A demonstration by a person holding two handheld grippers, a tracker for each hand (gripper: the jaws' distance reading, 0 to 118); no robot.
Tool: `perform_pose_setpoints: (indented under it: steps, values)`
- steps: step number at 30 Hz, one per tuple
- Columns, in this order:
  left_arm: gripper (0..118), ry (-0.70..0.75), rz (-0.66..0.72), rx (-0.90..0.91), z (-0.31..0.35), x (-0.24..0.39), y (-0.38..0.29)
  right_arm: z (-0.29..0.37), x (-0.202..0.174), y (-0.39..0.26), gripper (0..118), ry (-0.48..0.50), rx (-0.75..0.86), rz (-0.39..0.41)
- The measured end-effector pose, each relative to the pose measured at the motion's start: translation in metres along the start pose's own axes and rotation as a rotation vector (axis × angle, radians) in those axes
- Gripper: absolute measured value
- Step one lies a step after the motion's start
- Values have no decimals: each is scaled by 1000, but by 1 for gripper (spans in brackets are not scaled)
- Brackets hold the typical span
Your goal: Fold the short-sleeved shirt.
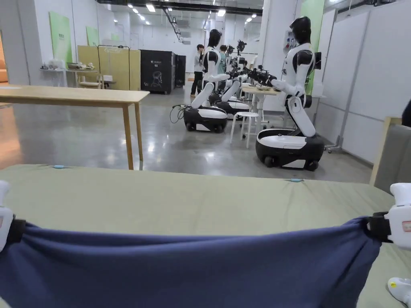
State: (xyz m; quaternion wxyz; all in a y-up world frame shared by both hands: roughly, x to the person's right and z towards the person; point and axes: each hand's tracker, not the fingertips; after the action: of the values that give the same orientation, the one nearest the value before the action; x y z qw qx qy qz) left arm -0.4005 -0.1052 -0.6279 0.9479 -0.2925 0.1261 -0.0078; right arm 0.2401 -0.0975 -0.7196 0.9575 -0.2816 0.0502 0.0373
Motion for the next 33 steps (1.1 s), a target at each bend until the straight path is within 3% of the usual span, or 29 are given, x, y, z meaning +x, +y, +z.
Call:
perform_pose_setpoints:
  steps: [9,17,26,33]
  values:
    - [0,-9,-11,99,8,15,74,27,-4,57,4,-62,85,9]
    - [0,30,-31,157,-18,35,146,14,2,134,4,-110,154,12]
    - [0,99,-23,205,-62,61,228,-43,10,203,4,-174,191,22]
    - [0,136,-21,214,-108,82,250,-94,16,226,4,-204,187,2]
